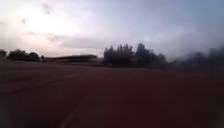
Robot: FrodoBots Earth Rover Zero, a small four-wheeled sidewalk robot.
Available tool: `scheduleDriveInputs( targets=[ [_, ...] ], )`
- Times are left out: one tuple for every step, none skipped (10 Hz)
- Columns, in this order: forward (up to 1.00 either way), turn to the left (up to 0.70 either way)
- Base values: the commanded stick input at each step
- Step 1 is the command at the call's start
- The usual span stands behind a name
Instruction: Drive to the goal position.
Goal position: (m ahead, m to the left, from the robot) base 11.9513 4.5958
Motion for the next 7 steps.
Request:
scheduleDriveInputs(
  targets=[
    [0.70,0.00],
    [0.70,0.00],
    [0.70,0.00],
    [0.70,0.00],
    [0.70,0.00],
    [0.70,0.00],
    [0.70,0.00]
  ],
)
